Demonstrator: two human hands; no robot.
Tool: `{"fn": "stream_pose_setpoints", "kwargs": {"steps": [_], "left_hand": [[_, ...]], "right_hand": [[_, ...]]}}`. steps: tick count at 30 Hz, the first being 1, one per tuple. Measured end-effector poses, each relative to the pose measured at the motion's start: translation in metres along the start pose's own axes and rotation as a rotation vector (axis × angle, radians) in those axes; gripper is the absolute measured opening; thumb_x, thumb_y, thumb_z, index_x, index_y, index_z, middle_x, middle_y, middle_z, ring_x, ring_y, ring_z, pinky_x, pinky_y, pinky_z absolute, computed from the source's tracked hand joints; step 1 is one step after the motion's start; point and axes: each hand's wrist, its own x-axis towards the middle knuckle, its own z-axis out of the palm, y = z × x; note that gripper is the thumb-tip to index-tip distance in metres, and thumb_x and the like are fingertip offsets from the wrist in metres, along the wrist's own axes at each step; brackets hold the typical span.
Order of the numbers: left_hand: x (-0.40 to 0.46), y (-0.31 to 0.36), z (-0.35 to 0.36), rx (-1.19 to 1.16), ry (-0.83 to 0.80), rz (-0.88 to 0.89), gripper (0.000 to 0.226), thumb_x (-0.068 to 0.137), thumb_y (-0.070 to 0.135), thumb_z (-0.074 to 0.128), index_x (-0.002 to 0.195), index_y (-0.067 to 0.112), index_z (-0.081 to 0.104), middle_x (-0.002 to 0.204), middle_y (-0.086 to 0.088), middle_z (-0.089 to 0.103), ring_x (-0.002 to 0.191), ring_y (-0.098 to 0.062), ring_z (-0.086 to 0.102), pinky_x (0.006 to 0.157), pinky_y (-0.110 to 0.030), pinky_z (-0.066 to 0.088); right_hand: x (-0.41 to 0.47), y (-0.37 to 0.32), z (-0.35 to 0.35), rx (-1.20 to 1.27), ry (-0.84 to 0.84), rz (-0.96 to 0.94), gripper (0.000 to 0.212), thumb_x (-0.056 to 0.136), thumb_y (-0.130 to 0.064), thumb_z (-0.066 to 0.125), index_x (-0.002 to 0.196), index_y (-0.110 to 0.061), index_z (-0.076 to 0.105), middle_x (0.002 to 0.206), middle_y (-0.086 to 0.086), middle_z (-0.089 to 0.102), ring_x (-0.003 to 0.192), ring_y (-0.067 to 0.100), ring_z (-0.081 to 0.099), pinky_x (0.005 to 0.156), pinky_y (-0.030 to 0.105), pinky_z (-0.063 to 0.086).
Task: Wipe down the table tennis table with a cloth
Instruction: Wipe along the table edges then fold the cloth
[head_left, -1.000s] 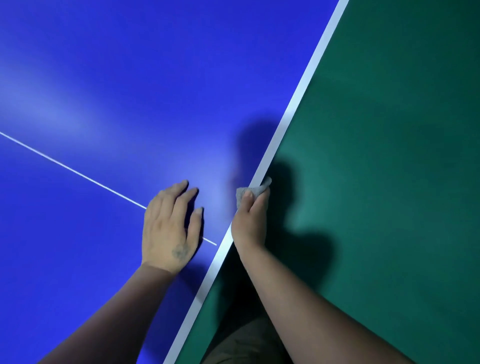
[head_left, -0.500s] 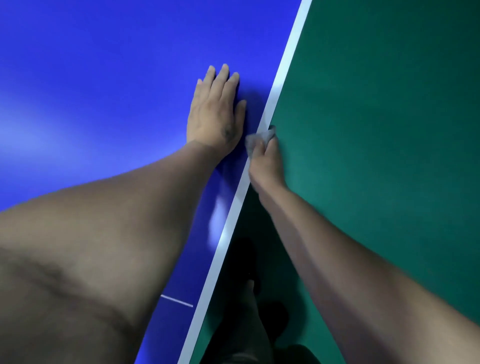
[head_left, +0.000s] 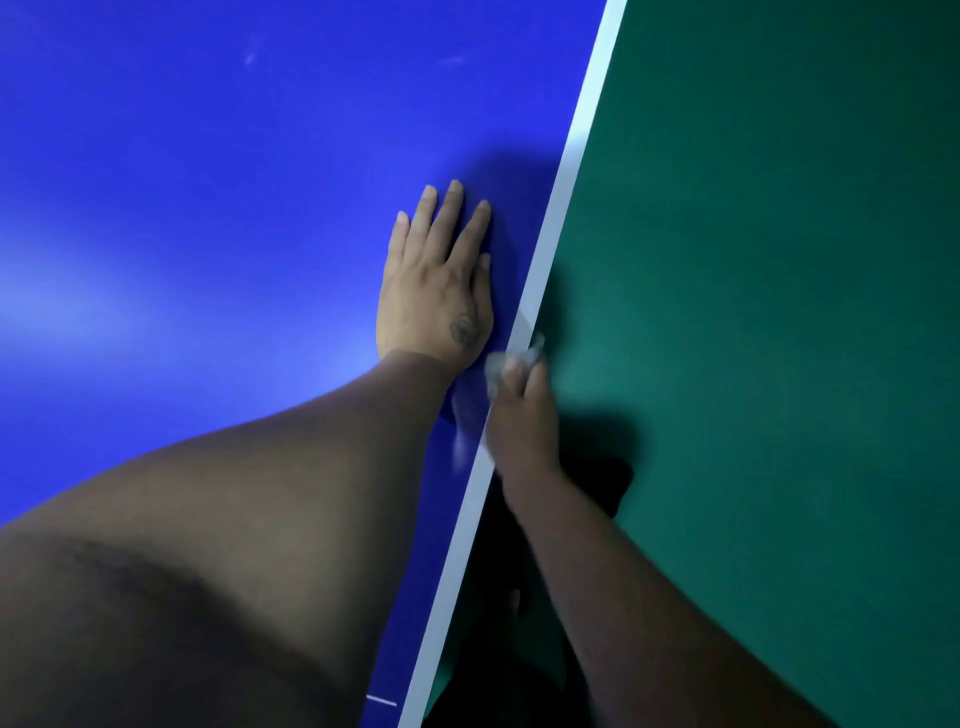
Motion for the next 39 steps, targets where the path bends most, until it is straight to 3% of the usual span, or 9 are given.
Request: {"fn": "stream_pose_setpoints", "kwargs": {"steps": [7, 10, 13, 16, 19, 25, 29, 33, 39], "left_hand": [[0.003, 0.002, 0.0, 0.019, 0.006, -0.014, 0.055, 0.112, 0.032, 0.033, 0.165, 0.019, 0.042, 0.174, -0.007, 0.032, 0.163, -0.032, 0.023, 0.133, -0.051, 0.017], [0.004, 0.002, 0.0, 0.035, -0.012, -0.018, 0.055, 0.112, 0.032, 0.032, 0.165, 0.02, 0.04, 0.175, -0.006, 0.03, 0.164, -0.03, 0.022, 0.134, -0.05, 0.015], [0.002, 0.001, 0.001, 0.028, 0.001, -0.026, 0.054, 0.113, 0.031, 0.034, 0.165, 0.019, 0.042, 0.175, -0.007, 0.032, 0.164, -0.031, 0.023, 0.134, -0.05, 0.017], [0.003, 0.0, 0.002, -0.006, 0.036, -0.02, 0.051, 0.113, 0.027, 0.039, 0.162, 0.017, 0.046, 0.173, -0.008, 0.035, 0.163, -0.031, 0.025, 0.133, -0.051, 0.019], [0.003, -0.001, 0.003, -0.037, 0.048, -0.019, 0.049, 0.113, 0.024, 0.042, 0.16, 0.015, 0.049, 0.172, -0.009, 0.036, 0.163, -0.032, 0.026, 0.133, -0.052, 0.02], [0.004, 0.001, 0.001, -0.076, 0.027, -0.031, 0.05, 0.111, 0.022, 0.042, 0.159, 0.014, 0.05, 0.173, -0.009, 0.036, 0.163, -0.032, 0.025, 0.132, -0.054, 0.02], [0.007, 0.004, -0.001, -0.007, -0.031, -0.033, 0.052, 0.112, 0.026, 0.035, 0.162, 0.015, 0.046, 0.174, -0.009, 0.033, 0.163, -0.032, 0.024, 0.131, -0.055, 0.022], [0.008, 0.003, -0.002, 0.019, -0.061, -0.029, 0.052, 0.112, 0.025, 0.036, 0.163, 0.016, 0.045, 0.175, -0.009, 0.032, 0.164, -0.032, 0.022, 0.131, -0.055, 0.022], [0.008, 0.003, 0.0, 0.003, -0.044, -0.034, 0.052, 0.112, 0.023, 0.038, 0.162, 0.016, 0.046, 0.174, -0.007, 0.033, 0.164, -0.031, 0.024, 0.132, -0.054, 0.02]], "right_hand": [[0.116, -0.098, -0.014, -0.008, 0.059, -0.042, 0.023, 0.116, -0.026, 0.033, 0.108, -0.013, 0.051, 0.09, -0.005, 0.055, 0.07, 0.003, 0.049, 0.08, 0.024, 0.037], [0.135, -0.116, -0.02, -0.028, 0.026, -0.006, 0.028, 0.117, -0.028, 0.032, 0.115, -0.009, 0.053, 0.101, -0.005, 0.054, 0.08, 0.0, 0.05, 0.086, 0.025, 0.038], [0.122, -0.095, -0.022, -0.112, -0.041, -0.04, 0.026, 0.111, -0.036, 0.033, 0.099, -0.018, 0.047, 0.085, -0.01, 0.047, 0.065, -0.004, 0.043, 0.075, 0.024, 0.038], [0.087, -0.056, -0.021, -0.116, -0.07, -0.018, 0.037, 0.11, -0.039, 0.041, 0.127, -0.01, 0.055, 0.116, 0.004, 0.064, 0.096, 0.015, 0.058, 0.082, 0.025, 0.041], [0.052, -0.037, -0.019, -0.051, -0.076, 0.013, 0.049, 0.115, -0.026, 0.04, 0.159, -0.006, 0.037, 0.148, 0.01, 0.06, 0.13, 0.023, 0.061, 0.098, 0.023, 0.043], [0.064, -0.059, -0.015, -0.003, -0.048, 0.026, 0.052, 0.116, -0.024, 0.035, 0.167, -0.015, 0.026, 0.156, 0.005, 0.052, 0.138, 0.021, 0.054, 0.09, 0.011, 0.033], [0.116, -0.099, -0.026, -0.02, -0.053, -0.013, 0.041, 0.116, -0.027, 0.033, 0.153, -0.011, 0.042, 0.115, -0.008, 0.062, 0.103, 0.011, 0.062, 0.077, 0.017, 0.034], [0.178, -0.142, -0.029, -0.043, -0.054, -0.071, 0.021, 0.115, -0.019, 0.028, 0.101, -0.013, 0.043, 0.077, -0.011, 0.045, 0.055, -0.004, 0.045, 0.056, 0.016, 0.034], [0.231, -0.177, -0.034, -0.048, -0.033, -0.107, 0.031, 0.113, -0.014, 0.029, 0.084, -0.024, 0.032, 0.076, -0.011, 0.042, 0.048, -0.003, 0.041, 0.059, 0.013, 0.037]]}}
